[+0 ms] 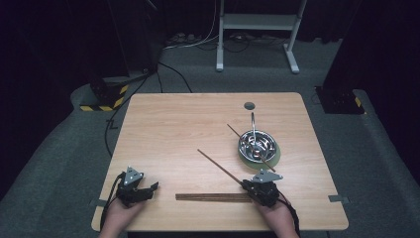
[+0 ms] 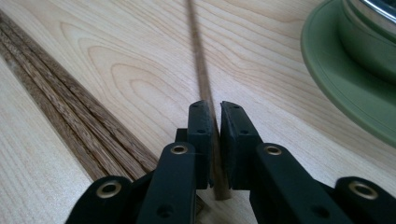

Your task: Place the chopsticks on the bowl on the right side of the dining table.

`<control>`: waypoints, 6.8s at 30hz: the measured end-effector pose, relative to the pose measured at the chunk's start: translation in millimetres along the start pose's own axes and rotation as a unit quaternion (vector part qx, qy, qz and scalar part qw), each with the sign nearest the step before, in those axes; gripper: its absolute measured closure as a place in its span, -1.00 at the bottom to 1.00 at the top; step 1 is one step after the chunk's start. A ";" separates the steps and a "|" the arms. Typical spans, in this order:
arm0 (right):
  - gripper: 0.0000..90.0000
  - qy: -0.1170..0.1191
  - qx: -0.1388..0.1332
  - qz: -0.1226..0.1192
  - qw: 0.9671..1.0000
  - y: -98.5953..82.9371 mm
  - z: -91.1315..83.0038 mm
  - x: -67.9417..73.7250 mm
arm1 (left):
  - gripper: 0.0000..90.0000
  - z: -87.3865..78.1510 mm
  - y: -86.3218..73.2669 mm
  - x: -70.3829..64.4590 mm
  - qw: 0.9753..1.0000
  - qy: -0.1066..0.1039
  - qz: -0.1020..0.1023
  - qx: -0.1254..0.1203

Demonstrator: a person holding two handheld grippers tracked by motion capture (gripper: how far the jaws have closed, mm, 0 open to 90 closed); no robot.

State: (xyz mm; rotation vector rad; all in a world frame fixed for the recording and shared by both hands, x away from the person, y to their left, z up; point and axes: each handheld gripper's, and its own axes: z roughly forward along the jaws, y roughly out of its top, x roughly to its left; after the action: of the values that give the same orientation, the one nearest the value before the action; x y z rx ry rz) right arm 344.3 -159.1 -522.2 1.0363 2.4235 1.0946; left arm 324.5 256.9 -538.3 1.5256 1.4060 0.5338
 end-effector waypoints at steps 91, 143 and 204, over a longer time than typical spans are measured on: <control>0.86 -0.013 0.055 -0.043 0.997 49.7 37.3 5.9 | -0.39 1.1 0.3 -0.7 1.000 -0.003 -0.002 -0.001; 0.86 -0.101 -0.013 -0.010 0.995 63.1 -17.9 -42.7 | -0.39 0.6 -0.2 -0.9 1.000 -0.006 -0.001 -0.002; 0.71 -0.088 0.027 -0.019 0.996 76.1 2.7 -61.5 | -0.40 -0.3 -0.4 -0.9 1.000 -0.005 0.002 0.001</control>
State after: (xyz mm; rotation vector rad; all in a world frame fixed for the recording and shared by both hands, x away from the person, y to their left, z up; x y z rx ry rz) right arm 426.5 -166.9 -469.6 1.0528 2.3340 0.8907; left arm 323.9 256.1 -538.3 1.5305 1.3967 0.5270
